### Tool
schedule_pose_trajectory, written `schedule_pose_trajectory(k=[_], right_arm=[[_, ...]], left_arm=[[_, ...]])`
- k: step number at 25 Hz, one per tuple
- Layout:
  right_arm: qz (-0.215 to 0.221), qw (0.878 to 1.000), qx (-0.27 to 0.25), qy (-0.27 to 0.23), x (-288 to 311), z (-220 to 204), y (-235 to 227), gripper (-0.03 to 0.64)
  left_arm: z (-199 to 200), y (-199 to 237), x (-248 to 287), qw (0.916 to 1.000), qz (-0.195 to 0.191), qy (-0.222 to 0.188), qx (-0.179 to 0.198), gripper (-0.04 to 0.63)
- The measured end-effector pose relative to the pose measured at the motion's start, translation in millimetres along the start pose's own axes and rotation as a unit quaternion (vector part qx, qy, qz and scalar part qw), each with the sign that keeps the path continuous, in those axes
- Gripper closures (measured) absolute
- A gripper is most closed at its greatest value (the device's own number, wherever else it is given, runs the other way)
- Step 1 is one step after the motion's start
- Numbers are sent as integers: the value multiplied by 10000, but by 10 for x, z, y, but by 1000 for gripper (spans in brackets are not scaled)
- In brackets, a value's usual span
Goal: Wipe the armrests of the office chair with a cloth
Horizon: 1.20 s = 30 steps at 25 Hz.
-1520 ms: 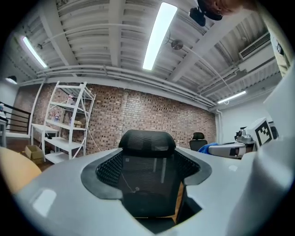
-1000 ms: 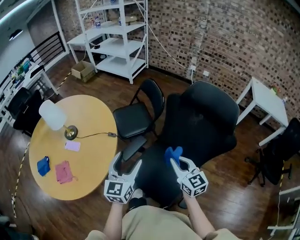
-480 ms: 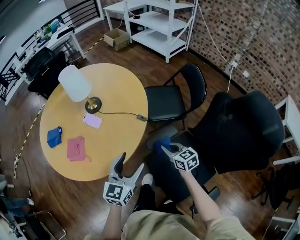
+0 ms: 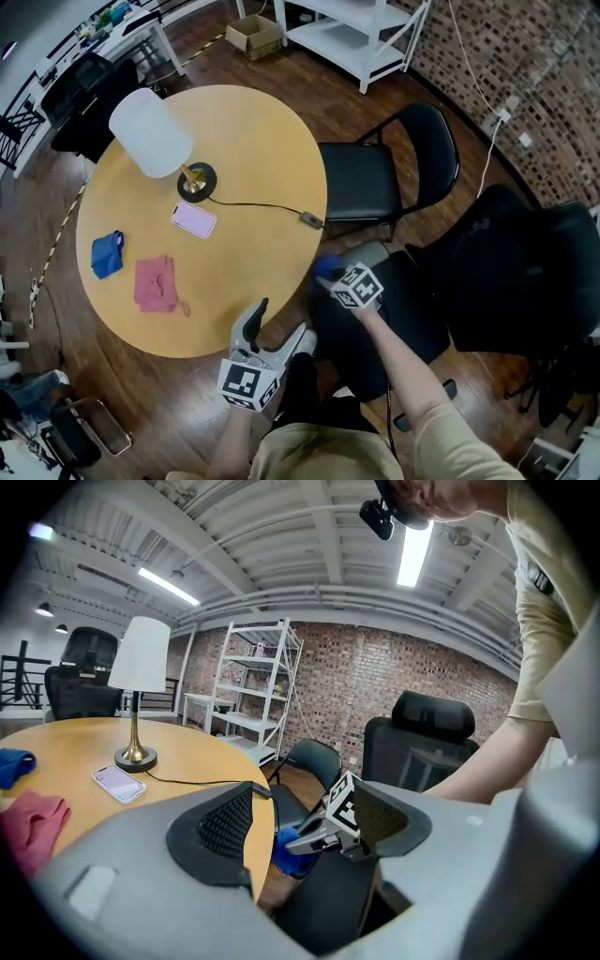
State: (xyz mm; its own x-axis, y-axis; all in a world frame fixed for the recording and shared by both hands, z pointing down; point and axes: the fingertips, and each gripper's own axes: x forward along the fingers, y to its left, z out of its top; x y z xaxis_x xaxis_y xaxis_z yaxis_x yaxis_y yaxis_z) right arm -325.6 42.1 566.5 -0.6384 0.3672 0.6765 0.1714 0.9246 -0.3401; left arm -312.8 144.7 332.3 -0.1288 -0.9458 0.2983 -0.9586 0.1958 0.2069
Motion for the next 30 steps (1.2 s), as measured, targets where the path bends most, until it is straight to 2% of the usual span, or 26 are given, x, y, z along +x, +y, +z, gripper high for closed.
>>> schedule_pose_trajectory(k=[5, 9, 10, 11, 13, 14, 15, 17, 18, 20, 22, 23, 26, 28, 30], right_arm=[[230, 9974, 15, 683, 73, -236, 63, 588], [312, 9967, 377, 642, 8, -526, 167, 588], [320, 9953, 470, 783, -17, -637, 181, 588], [305, 9918, 460, 1149, -49, -826, 201, 588], [246, 9737, 161, 2261, -137, -1420, 279, 588], [244, 9661, 65, 2569, -181, -1702, 328, 588], [268, 9674, 147, 2516, -224, -1882, 384, 588], [241, 9848, 611, 1610, -343, -1862, 451, 589], [158, 9915, 763, 1042, -434, -1704, 444, 589], [-40, 9969, 779, 26, -649, -1221, 388, 589], [-110, 9954, 622, -723, -818, -656, 340, 589], [-55, 9945, 494, -923, -854, -399, 339, 589], [238, 9962, -139, -821, -695, 78, 349, 589], [393, 9968, -539, -438, -427, 151, 299, 589], [296, 9962, -814, 102, -160, 59, 138, 589]], left_arm=[[-63, 29, 166, 9999, -115, 60, -95, 264], [-23, -6, 274, 9997, -204, 13, -136, 264], [-28, -5, 299, 9997, -226, -14, -135, 264], [-41, -1, 318, 9996, -242, -37, -136, 264], [-60, 13, 329, 9996, -235, -48, -158, 264], [-64, 19, 319, 9996, -220, -50, -181, 264], [-71, 21, 303, 9996, -207, -61, -204, 264], [-68, 20, 274, 9995, -201, -92, -225, 265], [-63, 23, 266, 9995, -204, -101, -225, 267], [-69, 44, 253, 9995, -188, -99, -233, 267], [-70, 83, 228, 9995, -129, -84, -274, 267], [-80, 103, 214, 9995, -103, -94, -301, 267], [-119, 138, 187, 9992, -67, -151, -358, 270], [-139, 137, 175, 9991, -54, -148, -382, 270], [-169, 136, 159, 9991, -49, -105, -403, 270]])
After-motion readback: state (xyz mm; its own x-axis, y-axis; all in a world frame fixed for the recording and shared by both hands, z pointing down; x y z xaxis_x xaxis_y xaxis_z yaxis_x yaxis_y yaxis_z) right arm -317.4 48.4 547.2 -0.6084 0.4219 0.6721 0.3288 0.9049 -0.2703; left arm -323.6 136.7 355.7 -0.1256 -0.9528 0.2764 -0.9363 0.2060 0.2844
